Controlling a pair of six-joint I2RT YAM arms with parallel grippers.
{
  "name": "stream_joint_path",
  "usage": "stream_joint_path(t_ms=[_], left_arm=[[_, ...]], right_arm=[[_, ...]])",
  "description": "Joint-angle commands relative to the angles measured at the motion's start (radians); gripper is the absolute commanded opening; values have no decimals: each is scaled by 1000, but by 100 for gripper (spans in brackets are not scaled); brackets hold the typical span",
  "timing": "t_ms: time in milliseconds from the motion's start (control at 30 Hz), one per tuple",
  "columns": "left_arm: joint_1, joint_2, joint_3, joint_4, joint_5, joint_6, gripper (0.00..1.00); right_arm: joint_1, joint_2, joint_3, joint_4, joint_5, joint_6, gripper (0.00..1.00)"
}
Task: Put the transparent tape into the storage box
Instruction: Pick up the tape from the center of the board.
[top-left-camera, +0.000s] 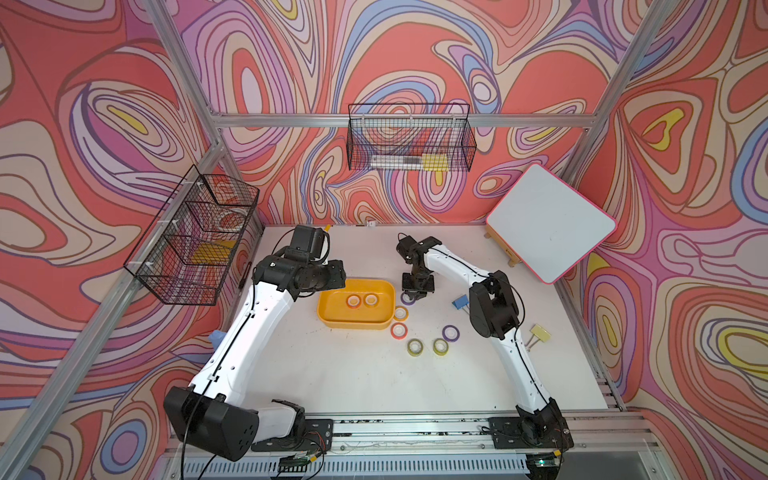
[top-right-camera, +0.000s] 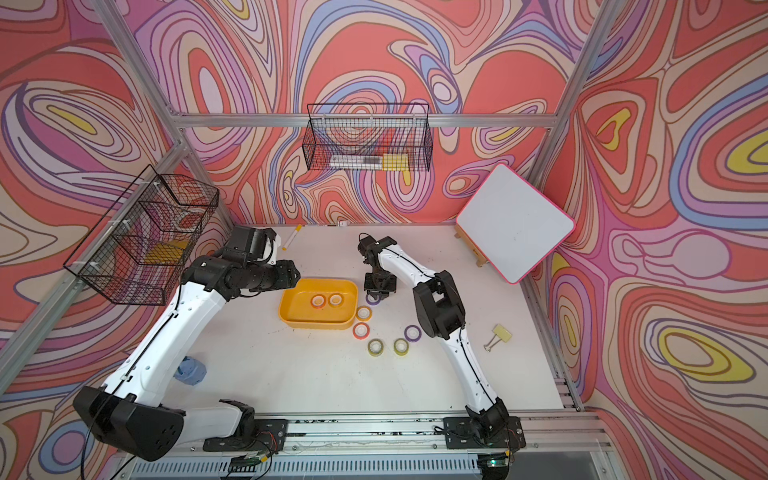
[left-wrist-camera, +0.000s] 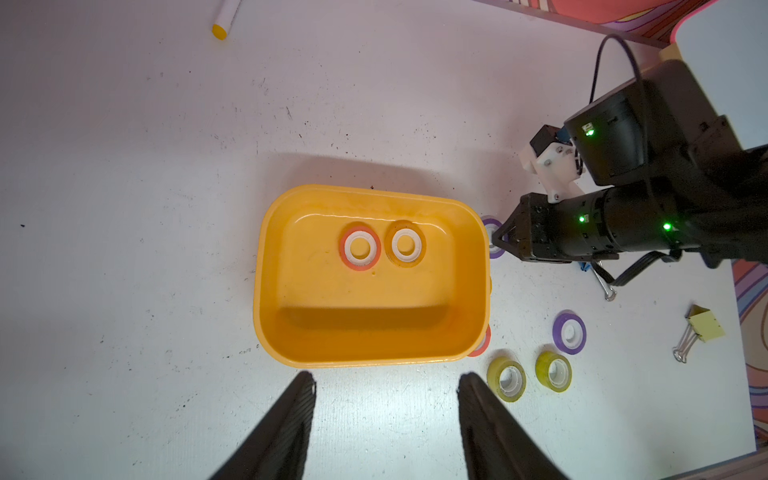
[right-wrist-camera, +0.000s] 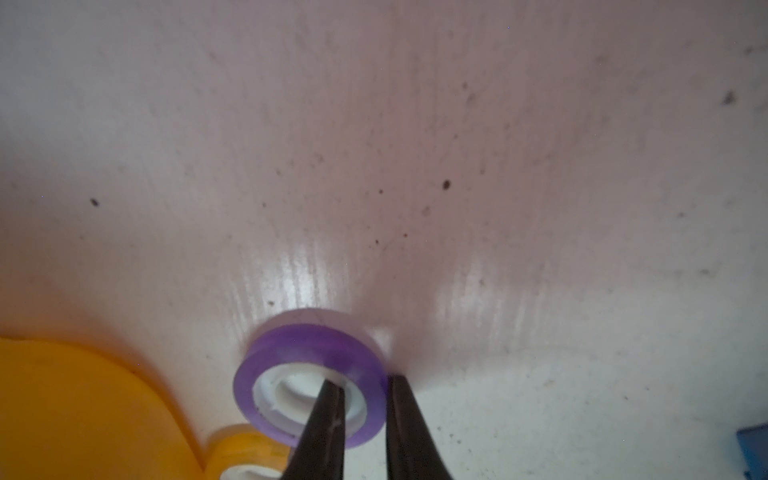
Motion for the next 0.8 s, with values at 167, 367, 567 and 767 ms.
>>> stream_joint_path(t_ms=[167, 367, 567, 767], left_arm=[[-1, -44, -24, -25, -17, 16, 60], [-1, -50, -34, -27, -22, 13, 60], [-1, -71, -69, -10, -17, -1, 60], [0, -87, -93, -11, -29, -10, 60]], right_arm=[[4, -50, -47, -30, 53, 0, 13], [2, -149, -107, -29, 65, 0, 14], [-1, -229, -121, -45, 59, 6, 14], [0, -258, -19, -88, 44, 5, 14]])
